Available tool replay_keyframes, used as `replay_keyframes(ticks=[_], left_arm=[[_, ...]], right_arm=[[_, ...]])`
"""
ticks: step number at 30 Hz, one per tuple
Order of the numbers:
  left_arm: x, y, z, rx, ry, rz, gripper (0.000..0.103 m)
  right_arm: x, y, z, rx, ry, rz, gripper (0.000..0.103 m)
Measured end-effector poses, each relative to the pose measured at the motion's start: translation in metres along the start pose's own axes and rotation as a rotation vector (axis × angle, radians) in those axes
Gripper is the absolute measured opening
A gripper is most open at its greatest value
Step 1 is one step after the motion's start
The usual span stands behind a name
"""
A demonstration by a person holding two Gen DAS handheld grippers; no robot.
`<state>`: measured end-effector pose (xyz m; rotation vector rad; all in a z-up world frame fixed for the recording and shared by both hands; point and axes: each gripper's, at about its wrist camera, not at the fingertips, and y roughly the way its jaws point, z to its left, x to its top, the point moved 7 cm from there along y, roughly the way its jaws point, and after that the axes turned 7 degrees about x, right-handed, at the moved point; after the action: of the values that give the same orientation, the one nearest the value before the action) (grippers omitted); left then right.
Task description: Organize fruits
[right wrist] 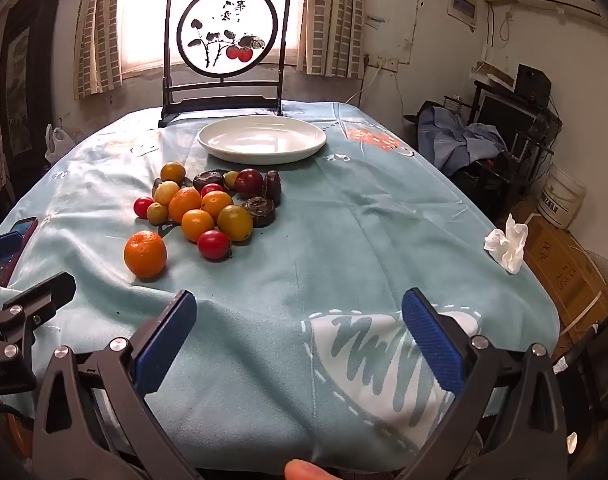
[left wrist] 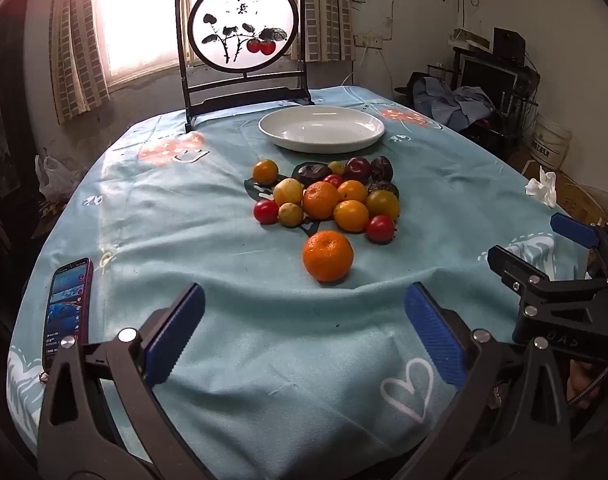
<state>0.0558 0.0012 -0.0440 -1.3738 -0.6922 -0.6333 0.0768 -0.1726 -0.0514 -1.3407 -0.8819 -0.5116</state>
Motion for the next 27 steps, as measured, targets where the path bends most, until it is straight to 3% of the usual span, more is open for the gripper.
replay_keyframes(ticks=[4, 27], left_arm=[[0.001, -0.004, -0.001, 0.026, 0.02, -0.034, 0.101], [-0.002, -0.01, 0.002, 0.026, 0.021, -0.019, 0.101]], right_arm=[[0.0, 0.0, 0.0, -0.004, -0.003, -0.003, 0.102], [-0.001, 0.0, 0.001, 0.0, 0.0, 0.001, 0.102]])
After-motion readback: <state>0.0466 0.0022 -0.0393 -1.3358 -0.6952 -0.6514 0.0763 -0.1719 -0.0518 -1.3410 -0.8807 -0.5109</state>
